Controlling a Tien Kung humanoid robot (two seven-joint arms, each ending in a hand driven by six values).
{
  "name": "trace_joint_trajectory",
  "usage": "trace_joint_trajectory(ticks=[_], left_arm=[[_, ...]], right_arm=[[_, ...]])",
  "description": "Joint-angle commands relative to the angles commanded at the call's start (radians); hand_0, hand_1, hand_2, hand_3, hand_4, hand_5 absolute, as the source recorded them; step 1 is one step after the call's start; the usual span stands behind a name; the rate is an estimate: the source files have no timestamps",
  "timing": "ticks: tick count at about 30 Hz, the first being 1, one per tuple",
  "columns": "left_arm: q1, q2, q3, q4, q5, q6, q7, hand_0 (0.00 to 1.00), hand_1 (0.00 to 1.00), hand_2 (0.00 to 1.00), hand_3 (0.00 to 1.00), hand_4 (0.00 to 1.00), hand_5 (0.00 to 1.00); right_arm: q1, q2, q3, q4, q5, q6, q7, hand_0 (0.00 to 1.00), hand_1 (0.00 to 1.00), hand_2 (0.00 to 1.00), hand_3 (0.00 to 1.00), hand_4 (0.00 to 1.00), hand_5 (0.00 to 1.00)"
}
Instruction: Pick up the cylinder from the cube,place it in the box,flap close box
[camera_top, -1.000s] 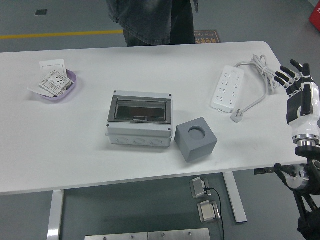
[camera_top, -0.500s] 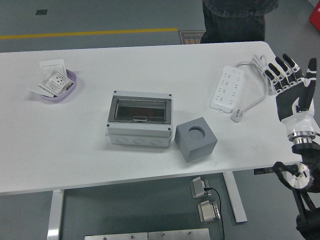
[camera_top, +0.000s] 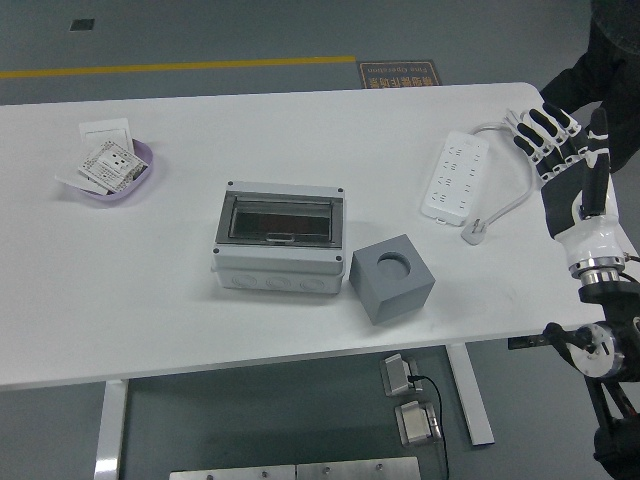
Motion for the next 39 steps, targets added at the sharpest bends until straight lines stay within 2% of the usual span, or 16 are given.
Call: trace_joint_trajectory(ticks=[6,10,18,19,24,25,36,37,39], left_arm=[[-0.009,0.002,0.01,0.0,-0.015,-0.002,-0.002,0.614,0.656,0.564,0.595,0.646,0.396],[-0.013,0.001,0.021,0.0,-0.029,-0.003,-0.003,0.615,0.656,0.564,0.596,0.648,0.397],[-0.016,0.004,0.04,0.0,-0.049,-0.003,-0.017,0.616,0.654,0.565,0.597,0.65,0.4],[-0.016,0.004,0.042,0.0,-0.05,-0.003,-0.02,0.616,0.606,0.538,0.598,0.66,0.411],[-0.021,0.005,0.042,0.0,-0.047,0.0,-0.03,0.616,0.606,0.538,0.598,0.66,0.411],[-0.023,0.005,0.041,0.0,-0.045,0.001,-0.031,0.617,0.627,0.558,0.6,0.666,0.419],[-0.031,0.009,0.058,0.0,-0.05,0.003,-0.043,0.624,0.659,0.592,0.597,0.677,0.432],[-0.031,0.01,0.059,0.0,-0.051,0.004,-0.044,0.627,0.663,0.578,0.597,0.679,0.434],[-0.032,0.012,0.061,0.0,-0.052,0.004,-0.046,0.627,0.663,0.578,0.597,0.679,0.434]], right_arm=[[0.006,-0.009,0.024,0.01,-0.104,-0.05,-0.047,0.806,0.698,0.741,0.735,0.998,0.907],[0.004,-0.007,0.035,0.012,-0.121,-0.065,-0.051,0.805,0.692,0.738,0.738,0.998,0.909],[-0.001,-0.01,0.06,0.015,-0.121,-0.076,-0.052,0.8,0.691,0.734,0.739,0.993,0.887],[-0.001,-0.01,0.064,0.014,-0.12,-0.077,-0.052,0.798,0.686,0.728,0.739,0.974,0.882],[-0.003,-0.012,0.077,0.013,-0.117,-0.082,-0.052,0.798,0.686,0.728,0.739,0.974,0.882],[-0.003,-0.013,0.079,0.012,-0.115,-0.086,-0.051,0.793,0.68,0.723,0.736,0.945,0.857],[0.001,-0.021,0.095,0.009,-0.115,-0.101,-0.048,0.794,0.677,0.723,0.738,0.944,0.863],[0.001,-0.022,0.095,0.008,-0.116,-0.102,-0.049,0.786,0.671,0.714,0.82,0.938,0.851],[0.002,-0.022,0.095,0.007,-0.116,-0.102,-0.049,0.786,0.671,0.714,0.82,0.938,0.851]])
